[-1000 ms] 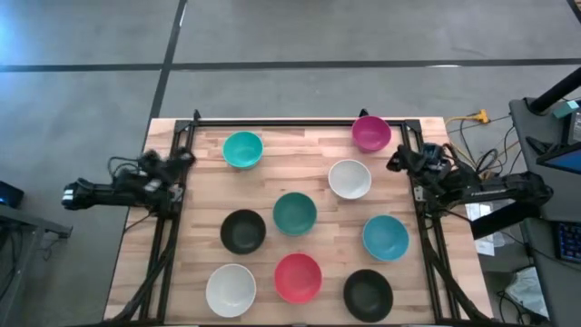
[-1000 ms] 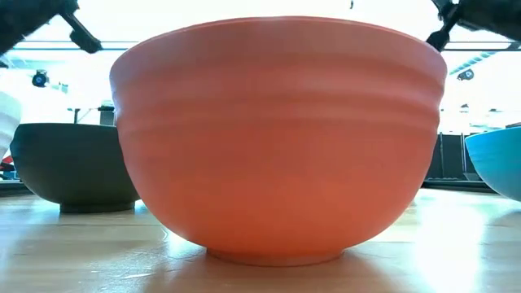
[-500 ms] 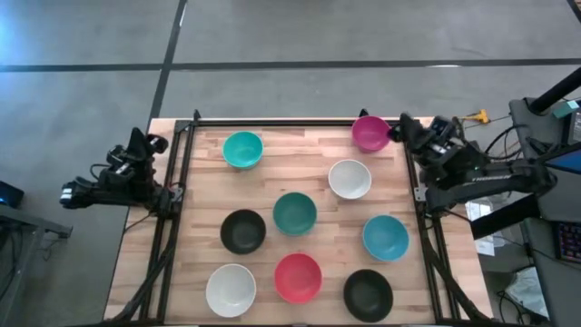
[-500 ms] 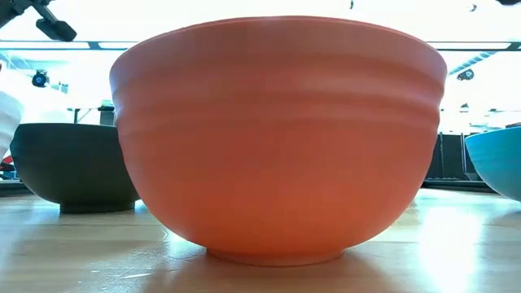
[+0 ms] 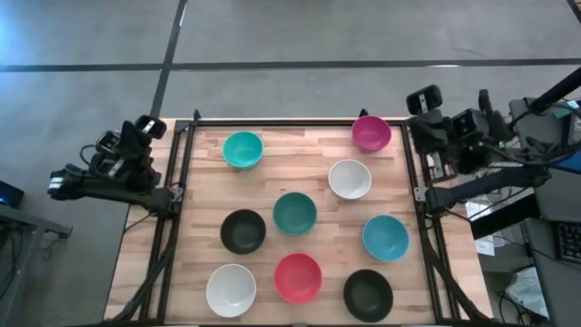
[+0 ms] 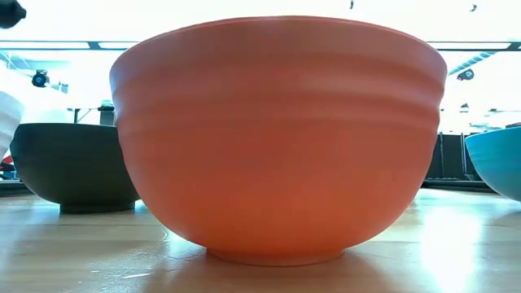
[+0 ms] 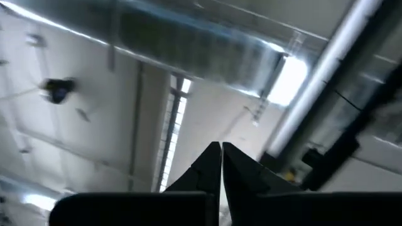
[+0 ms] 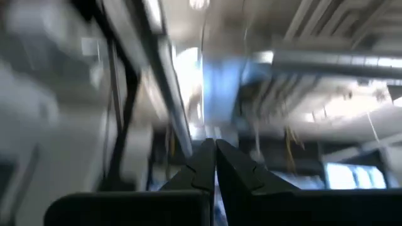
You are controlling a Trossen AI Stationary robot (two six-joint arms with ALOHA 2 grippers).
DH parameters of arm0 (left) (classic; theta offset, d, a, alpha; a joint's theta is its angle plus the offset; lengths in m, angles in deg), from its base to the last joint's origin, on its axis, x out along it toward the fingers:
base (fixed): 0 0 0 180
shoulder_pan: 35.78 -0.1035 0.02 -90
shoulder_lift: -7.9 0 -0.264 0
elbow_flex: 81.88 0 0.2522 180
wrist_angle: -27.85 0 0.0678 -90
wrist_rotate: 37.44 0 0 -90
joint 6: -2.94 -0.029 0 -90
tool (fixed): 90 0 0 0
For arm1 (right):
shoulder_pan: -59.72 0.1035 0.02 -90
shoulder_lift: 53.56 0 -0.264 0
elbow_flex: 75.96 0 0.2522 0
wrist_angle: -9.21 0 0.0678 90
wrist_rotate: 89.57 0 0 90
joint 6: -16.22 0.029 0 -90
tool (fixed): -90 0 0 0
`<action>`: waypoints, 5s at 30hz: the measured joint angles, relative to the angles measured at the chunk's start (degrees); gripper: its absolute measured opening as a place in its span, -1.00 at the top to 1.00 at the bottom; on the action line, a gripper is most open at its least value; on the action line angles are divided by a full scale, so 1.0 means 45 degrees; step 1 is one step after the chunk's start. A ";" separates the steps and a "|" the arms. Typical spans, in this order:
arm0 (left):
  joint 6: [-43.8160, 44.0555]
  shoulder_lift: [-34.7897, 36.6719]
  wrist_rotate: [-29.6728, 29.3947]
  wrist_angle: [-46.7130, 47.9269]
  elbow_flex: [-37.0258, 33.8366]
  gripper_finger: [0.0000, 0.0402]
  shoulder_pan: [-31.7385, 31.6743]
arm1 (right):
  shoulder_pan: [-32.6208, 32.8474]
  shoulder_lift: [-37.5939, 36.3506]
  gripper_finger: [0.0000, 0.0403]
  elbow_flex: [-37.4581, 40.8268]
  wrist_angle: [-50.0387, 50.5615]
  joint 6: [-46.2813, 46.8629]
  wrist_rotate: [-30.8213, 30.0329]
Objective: Nest bowls inside each other
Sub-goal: Stack the blue bowl on top of the green bowl
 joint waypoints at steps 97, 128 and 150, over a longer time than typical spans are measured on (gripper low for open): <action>-0.1112 -0.5869 -0.0569 2.6598 1.2670 1.00 0.0005 | 0.5289 0.6227 0.52 -0.4635 2.4899 1.5707 0.0282; -0.1025 -0.5799 0.0471 2.6982 1.2661 1.00 -0.0005 | 0.5382 0.6227 0.31 0.1736 1.9241 1.7603 0.1431; -0.1015 -0.5774 0.0480 2.6980 1.2661 1.00 0.0000 | 0.5526 0.6227 0.38 0.3331 1.7074 1.7426 0.1461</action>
